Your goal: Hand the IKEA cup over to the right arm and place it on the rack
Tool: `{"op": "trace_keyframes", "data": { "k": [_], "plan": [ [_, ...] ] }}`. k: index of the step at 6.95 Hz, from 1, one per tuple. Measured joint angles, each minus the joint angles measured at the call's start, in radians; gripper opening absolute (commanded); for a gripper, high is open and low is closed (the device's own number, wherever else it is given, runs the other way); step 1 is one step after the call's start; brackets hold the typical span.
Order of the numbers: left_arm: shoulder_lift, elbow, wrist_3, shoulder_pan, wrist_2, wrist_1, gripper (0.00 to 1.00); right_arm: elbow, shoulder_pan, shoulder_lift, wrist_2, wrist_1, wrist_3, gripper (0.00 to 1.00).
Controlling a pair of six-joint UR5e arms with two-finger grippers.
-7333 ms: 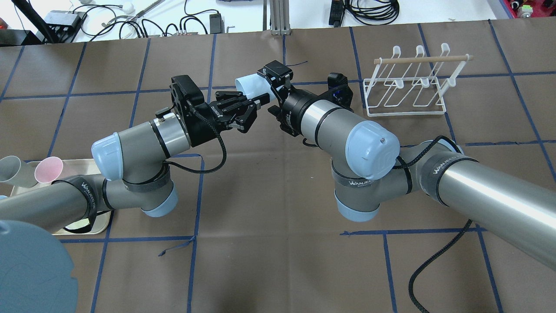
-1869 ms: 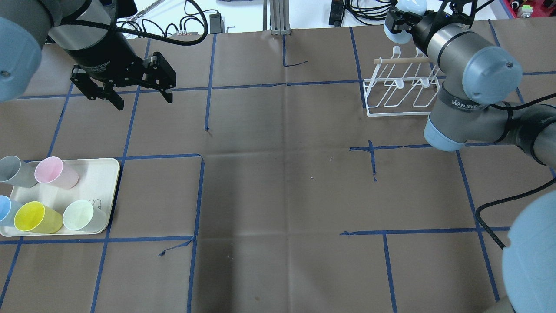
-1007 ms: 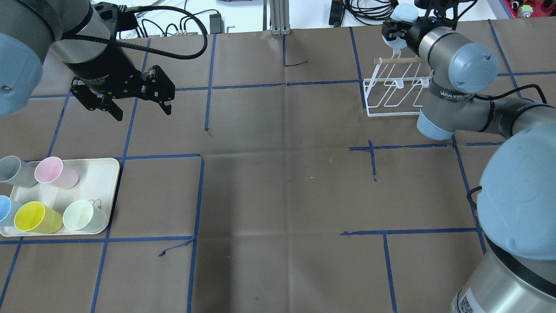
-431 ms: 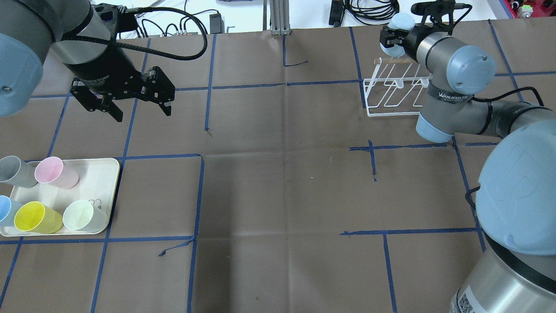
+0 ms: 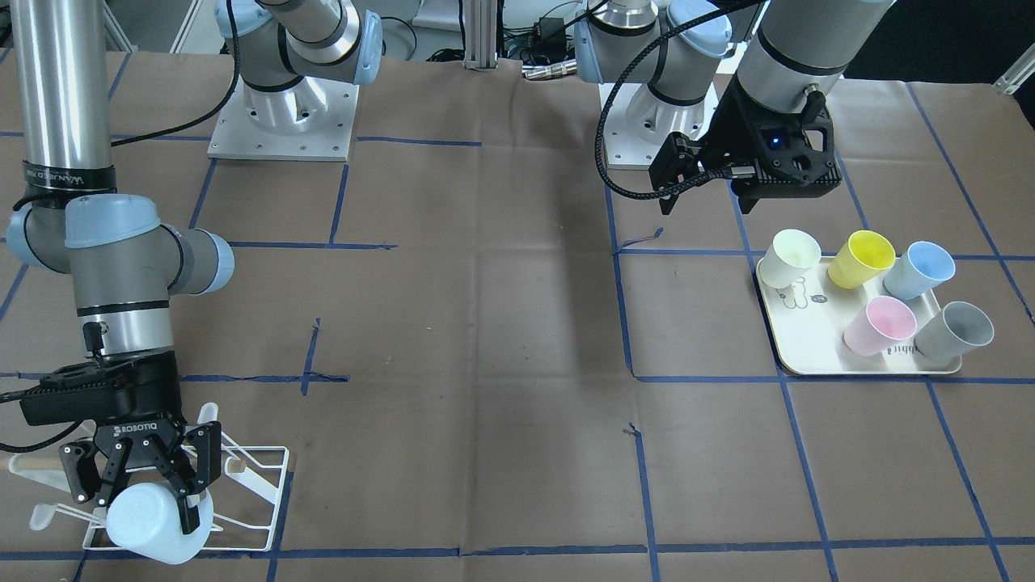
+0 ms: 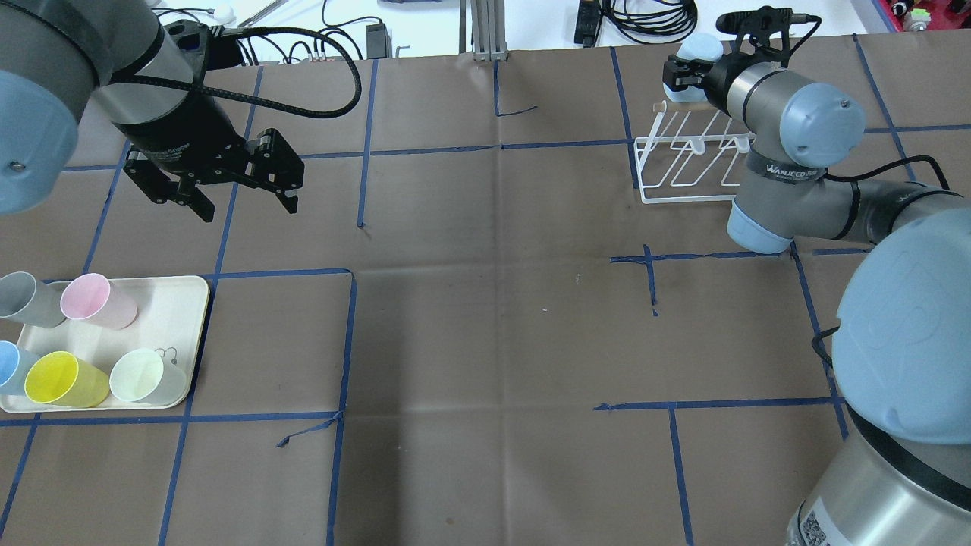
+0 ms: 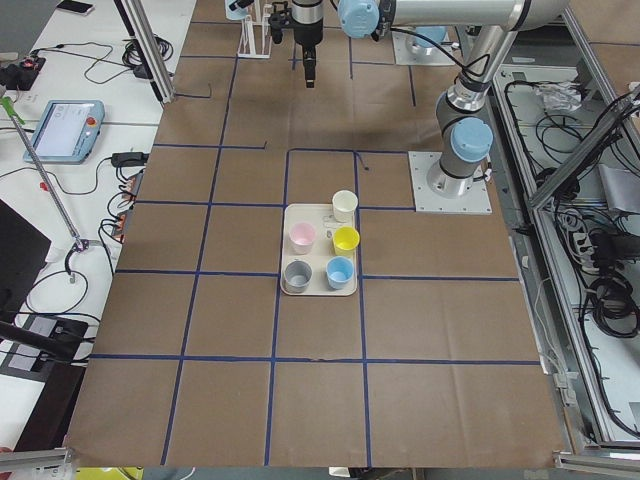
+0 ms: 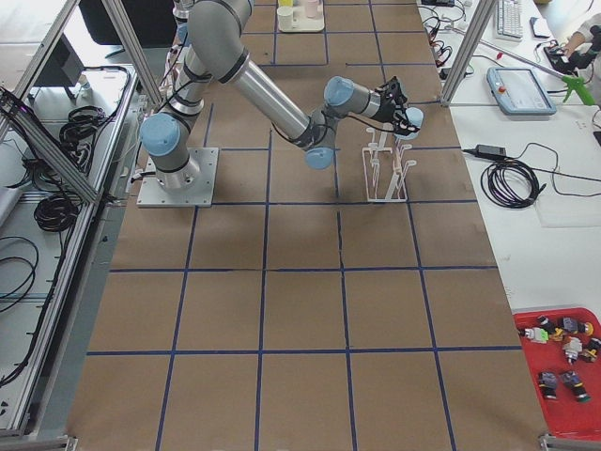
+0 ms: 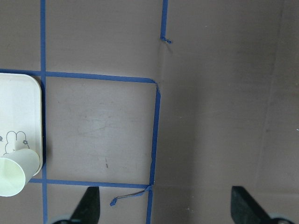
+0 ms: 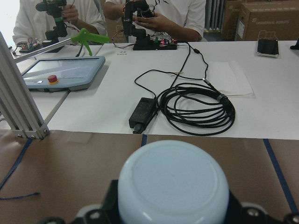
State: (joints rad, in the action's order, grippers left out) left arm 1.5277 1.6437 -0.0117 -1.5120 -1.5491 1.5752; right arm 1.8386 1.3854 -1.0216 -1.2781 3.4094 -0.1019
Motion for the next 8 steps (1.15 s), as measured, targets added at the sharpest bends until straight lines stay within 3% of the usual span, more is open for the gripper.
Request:
{"op": "trace_keyframes", "data": {
  "k": [1, 2, 5, 8],
  "plan": [
    [-0.023, 0.040, -0.058, 0.046, 0.002, -0.004, 0.99, 0.000, -0.002, 0.000, 0.005, -0.010, 0.004, 0.94],
    [-0.050, 0.085, -0.111, 0.093, 0.002, -0.008, 0.99, 0.000, -0.004, 0.000, 0.013, -0.014, 0.008, 0.99],
    [-0.142, 0.242, -0.219, 0.224, -0.060, -0.018, 0.99, -0.002, -0.005, -0.004, 0.052, -0.015, 0.010, 1.00],
    [-0.166, 0.352, -0.423, 0.411, -0.098, -0.086, 0.99, -0.001, -0.002, -0.056, 0.058, -0.014, 0.015, 1.00]
  ]
}}
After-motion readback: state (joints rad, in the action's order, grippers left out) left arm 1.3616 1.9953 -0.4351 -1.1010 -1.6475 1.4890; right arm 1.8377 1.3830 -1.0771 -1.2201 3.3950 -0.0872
